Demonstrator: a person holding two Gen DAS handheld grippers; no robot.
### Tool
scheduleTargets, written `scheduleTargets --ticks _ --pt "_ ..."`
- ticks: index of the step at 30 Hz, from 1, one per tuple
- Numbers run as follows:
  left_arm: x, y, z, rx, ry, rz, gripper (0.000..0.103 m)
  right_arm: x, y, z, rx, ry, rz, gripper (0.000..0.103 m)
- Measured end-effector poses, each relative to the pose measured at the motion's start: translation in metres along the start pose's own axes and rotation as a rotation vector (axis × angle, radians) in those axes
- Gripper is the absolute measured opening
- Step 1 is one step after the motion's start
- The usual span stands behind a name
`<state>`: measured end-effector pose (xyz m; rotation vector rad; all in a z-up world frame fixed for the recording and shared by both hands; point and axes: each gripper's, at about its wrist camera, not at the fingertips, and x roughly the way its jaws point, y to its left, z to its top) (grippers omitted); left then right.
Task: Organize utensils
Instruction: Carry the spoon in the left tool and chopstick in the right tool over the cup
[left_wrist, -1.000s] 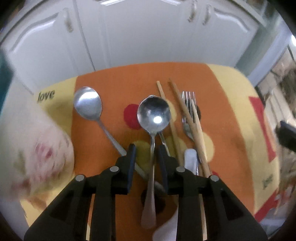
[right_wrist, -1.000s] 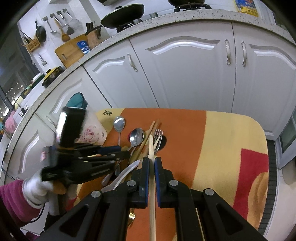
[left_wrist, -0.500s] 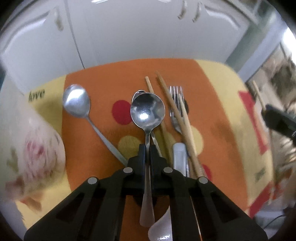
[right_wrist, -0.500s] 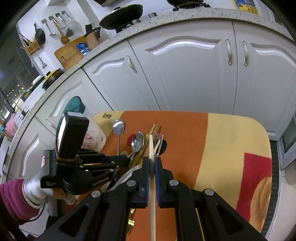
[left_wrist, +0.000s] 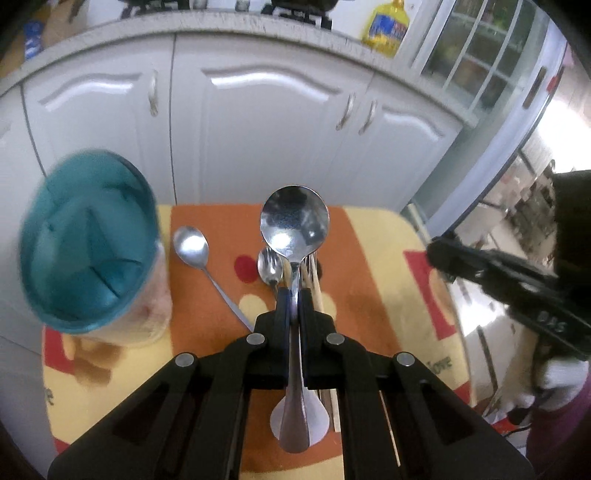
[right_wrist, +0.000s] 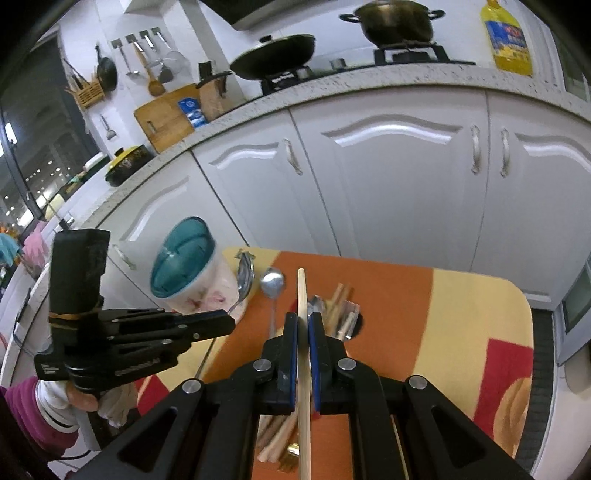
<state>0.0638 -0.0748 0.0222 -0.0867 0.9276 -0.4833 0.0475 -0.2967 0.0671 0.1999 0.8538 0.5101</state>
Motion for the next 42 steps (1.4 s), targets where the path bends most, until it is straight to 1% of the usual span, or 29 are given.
scheduleTargets --ticks 2,4,7,10,13,14,16,18,22,24,27,29,33,36,42 --pt "-0.016 0.003 0.005 -0.011 -0.034 -0.005 0.003 -0.001 0.009 0.006 -0.005 -0.010 0.019 0.005" --pt "-0.036 0.015 0.013 -0.034 -0.076 -0.005 0.003 0.002 0.020 0.017 -0.014 -0.024 0.039 0.005" --pt "-0.055 0.034 0.025 -0.067 -0.113 0.019 0.003 0.010 0.039 0.033 -0.030 -0.039 0.081 0.005" --pt "-0.069 0.054 0.030 -0.093 -0.125 0.051 0.003 0.027 0.059 0.047 -0.042 -0.022 0.132 0.005" --pt "-0.074 0.073 0.031 -0.119 -0.124 0.079 0.003 0.046 0.086 0.057 -0.086 0.007 0.155 0.005" --pt "-0.077 0.080 0.033 -0.129 -0.133 0.101 0.003 0.051 0.092 0.060 -0.097 0.010 0.158 0.005" --pt "-0.082 0.094 0.036 -0.154 -0.155 0.127 0.003 0.061 0.107 0.069 -0.115 0.005 0.169 0.005" --pt "-0.086 0.106 0.040 -0.183 -0.178 0.139 0.003 0.071 0.117 0.078 -0.113 -0.007 0.181 0.005" --pt "-0.085 0.115 0.049 -0.182 -0.220 0.180 0.003 0.093 0.130 0.096 -0.102 -0.044 0.178 0.005" --pt "-0.080 0.119 0.052 -0.194 -0.229 0.174 0.003 0.104 0.133 0.103 -0.091 -0.063 0.171 0.006" --pt "-0.074 0.127 0.058 -0.221 -0.249 0.174 0.003 0.117 0.131 0.115 -0.053 -0.090 0.172 0.005" --pt "-0.072 0.133 0.062 -0.235 -0.267 0.182 0.003 0.126 0.129 0.124 -0.022 -0.124 0.181 0.005" --pt "-0.068 0.144 0.063 -0.252 -0.303 0.218 0.003 0.142 0.128 0.137 0.006 -0.185 0.183 0.005" --pt "-0.064 0.149 0.061 -0.250 -0.319 0.247 0.003 0.155 0.127 0.143 0.026 -0.205 0.202 0.005" --pt "-0.055 0.154 0.063 -0.237 -0.338 0.275 0.003 0.170 0.134 0.149 -0.029 -0.267 0.178 0.005"
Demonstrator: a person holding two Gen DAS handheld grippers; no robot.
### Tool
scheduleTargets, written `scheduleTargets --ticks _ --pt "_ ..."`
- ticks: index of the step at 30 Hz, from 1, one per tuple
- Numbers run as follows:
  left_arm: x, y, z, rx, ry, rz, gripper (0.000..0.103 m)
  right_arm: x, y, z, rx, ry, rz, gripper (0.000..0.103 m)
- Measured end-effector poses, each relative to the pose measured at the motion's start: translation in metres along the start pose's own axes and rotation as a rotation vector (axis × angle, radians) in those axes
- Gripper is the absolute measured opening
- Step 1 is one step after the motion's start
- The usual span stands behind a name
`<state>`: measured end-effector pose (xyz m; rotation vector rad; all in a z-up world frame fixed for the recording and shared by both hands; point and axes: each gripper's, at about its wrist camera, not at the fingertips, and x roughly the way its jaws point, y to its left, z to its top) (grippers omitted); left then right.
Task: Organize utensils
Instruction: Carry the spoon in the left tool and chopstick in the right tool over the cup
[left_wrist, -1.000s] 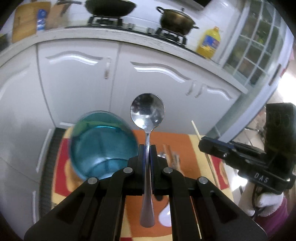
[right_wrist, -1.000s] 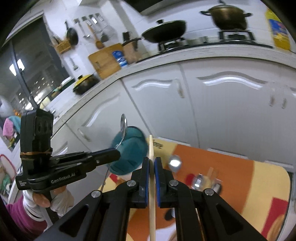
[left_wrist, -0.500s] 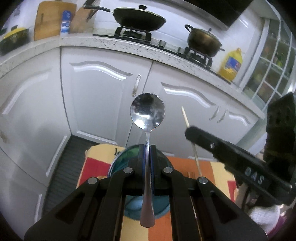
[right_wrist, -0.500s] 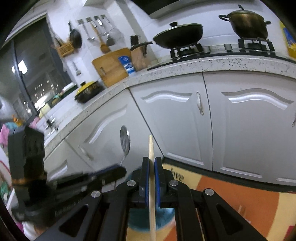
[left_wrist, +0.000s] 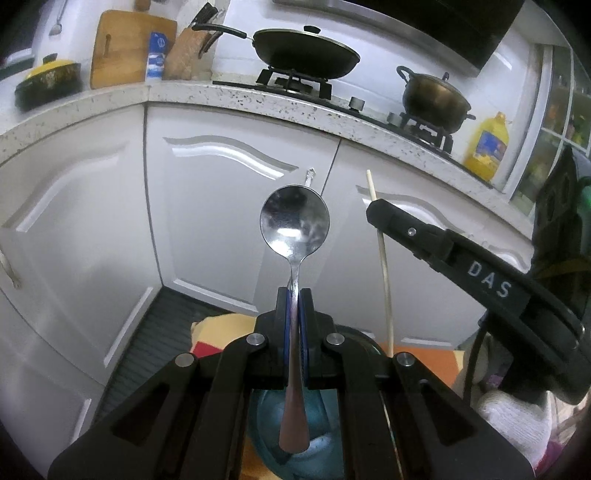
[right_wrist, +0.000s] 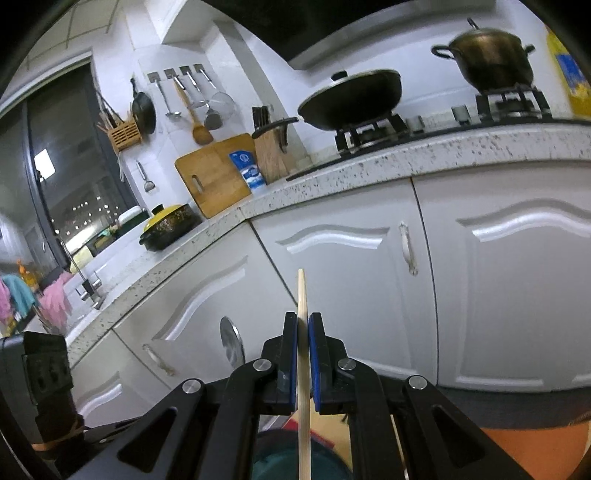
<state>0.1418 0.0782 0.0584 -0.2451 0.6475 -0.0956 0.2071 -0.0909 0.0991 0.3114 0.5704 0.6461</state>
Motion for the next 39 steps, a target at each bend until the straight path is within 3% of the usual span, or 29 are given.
scheduleTargets --ticks 7,14,29,35,37,39 --pt "0.009 -0.005 -0.006 0.027 -0.040 0.025 0.003 0.012 0.001 -0.003 -0.054 -0.048 -0.016 0.005" --pt "0.014 -0.006 -0.021 0.054 -0.056 0.046 0.003 0.009 -0.004 -0.017 -0.079 -0.030 -0.012 0.005" --pt "-0.003 -0.005 -0.039 0.038 -0.037 0.016 0.003 -0.024 -0.007 -0.034 -0.109 0.061 0.019 0.005" --pt "-0.016 -0.010 -0.047 0.032 -0.033 0.003 0.003 -0.027 -0.012 -0.042 -0.071 0.147 0.003 0.005" --pt "-0.018 -0.011 -0.048 0.039 -0.028 -0.001 0.003 -0.032 -0.013 -0.044 -0.069 0.157 -0.010 0.012" --pt "-0.019 -0.011 -0.048 0.037 -0.019 0.000 0.003 -0.036 -0.014 -0.044 -0.061 0.159 -0.016 0.033"
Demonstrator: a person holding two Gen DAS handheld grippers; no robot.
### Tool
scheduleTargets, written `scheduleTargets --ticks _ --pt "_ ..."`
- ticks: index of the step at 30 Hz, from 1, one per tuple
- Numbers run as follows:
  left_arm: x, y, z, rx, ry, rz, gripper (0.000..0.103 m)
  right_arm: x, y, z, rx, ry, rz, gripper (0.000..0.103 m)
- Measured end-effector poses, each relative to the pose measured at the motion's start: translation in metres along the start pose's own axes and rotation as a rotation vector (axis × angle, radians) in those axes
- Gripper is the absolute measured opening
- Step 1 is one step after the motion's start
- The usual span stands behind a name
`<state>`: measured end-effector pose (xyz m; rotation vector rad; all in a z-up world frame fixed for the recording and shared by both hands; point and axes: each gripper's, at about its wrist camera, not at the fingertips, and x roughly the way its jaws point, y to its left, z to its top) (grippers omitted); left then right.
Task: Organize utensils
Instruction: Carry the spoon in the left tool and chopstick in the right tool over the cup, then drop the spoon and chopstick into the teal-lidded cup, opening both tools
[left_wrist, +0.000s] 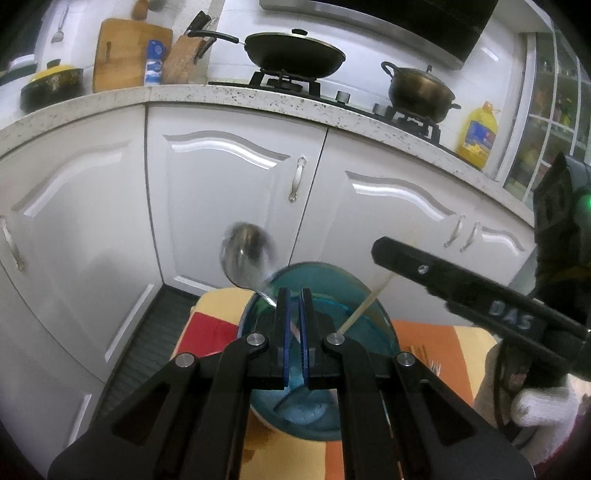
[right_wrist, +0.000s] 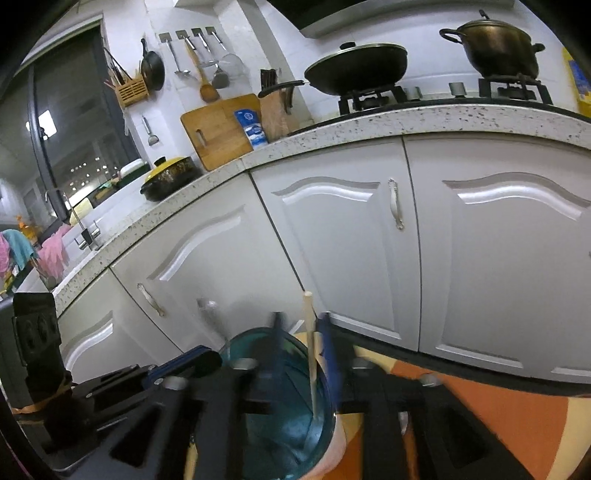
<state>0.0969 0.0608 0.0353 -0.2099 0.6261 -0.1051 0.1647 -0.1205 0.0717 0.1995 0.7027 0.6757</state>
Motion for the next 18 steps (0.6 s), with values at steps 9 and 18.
scheduleTargets --ticks 9,18 --pt "-0.010 -0.001 -0.004 0.015 0.015 -0.009 0.014 -0.030 -0.002 -0.004 0.017 -0.002 -0.017 0.033" --pt "-0.006 0.009 -0.014 -0.047 0.065 -0.009 0.014 -0.058 0.005 -0.005 0.000 -0.024 -0.023 0.035"
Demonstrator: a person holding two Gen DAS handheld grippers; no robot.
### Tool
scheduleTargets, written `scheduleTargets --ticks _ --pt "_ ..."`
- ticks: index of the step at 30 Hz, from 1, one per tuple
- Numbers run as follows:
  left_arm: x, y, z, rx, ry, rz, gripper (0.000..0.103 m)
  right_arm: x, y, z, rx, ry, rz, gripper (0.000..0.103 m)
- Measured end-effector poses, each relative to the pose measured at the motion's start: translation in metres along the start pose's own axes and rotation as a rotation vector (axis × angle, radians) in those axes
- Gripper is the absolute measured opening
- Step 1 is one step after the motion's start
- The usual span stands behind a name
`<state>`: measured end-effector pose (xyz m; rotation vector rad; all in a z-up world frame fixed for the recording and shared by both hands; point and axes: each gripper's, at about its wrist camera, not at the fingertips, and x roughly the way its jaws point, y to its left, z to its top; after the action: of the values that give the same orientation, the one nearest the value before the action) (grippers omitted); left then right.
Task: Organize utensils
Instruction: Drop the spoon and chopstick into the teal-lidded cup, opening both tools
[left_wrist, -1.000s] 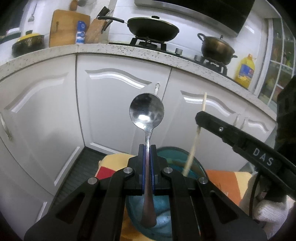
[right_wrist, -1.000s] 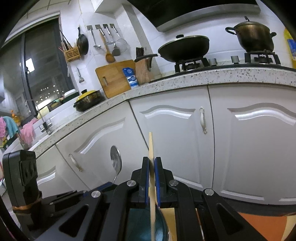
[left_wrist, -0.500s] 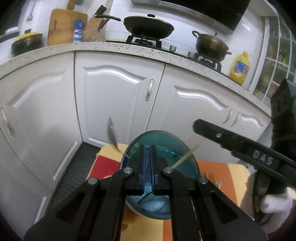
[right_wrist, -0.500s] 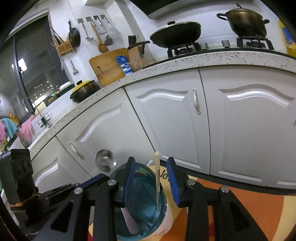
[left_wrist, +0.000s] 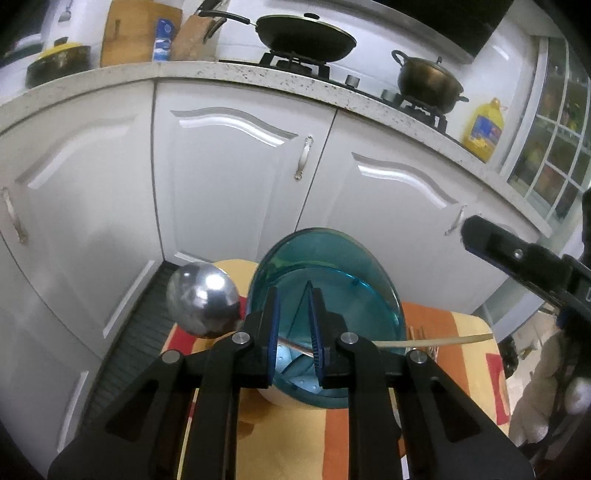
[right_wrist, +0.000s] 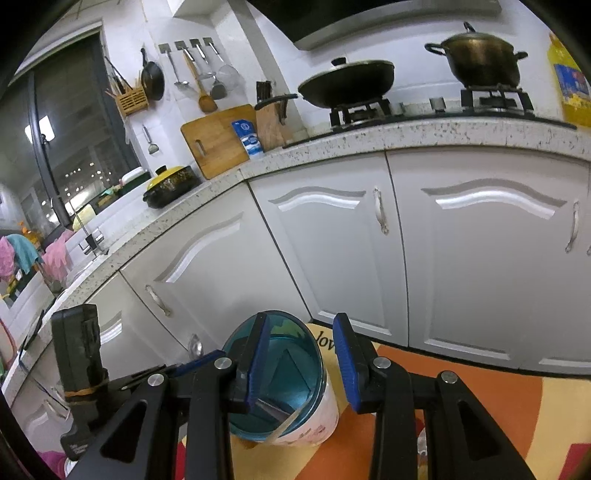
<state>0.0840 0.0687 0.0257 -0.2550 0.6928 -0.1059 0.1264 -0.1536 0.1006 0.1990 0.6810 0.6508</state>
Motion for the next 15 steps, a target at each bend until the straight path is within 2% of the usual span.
scheduleTargets --ticks 4,6,8,12,15 --pt "-0.017 0.008 0.006 -0.020 -0.029 -0.002 0.015 -0.007 0.001 0.002 -0.003 -0.003 0.003 0.036" --pt "-0.026 0.018 0.008 -0.054 -0.042 -0.006 0.024 -0.011 0.000 -0.001 0.001 -0.003 0.006 0.036" --pt "-0.034 0.031 0.009 -0.097 -0.058 -0.007 0.042 -0.014 0.000 -0.003 0.001 -0.002 0.008 0.036" --pt "-0.038 0.063 0.010 -0.208 -0.062 0.003 0.044 -0.017 -0.001 -0.006 -0.004 0.009 0.001 0.037" --pt "-0.024 0.090 0.006 -0.339 -0.011 -0.015 0.044 -0.017 -0.003 -0.007 0.004 0.013 -0.001 0.037"
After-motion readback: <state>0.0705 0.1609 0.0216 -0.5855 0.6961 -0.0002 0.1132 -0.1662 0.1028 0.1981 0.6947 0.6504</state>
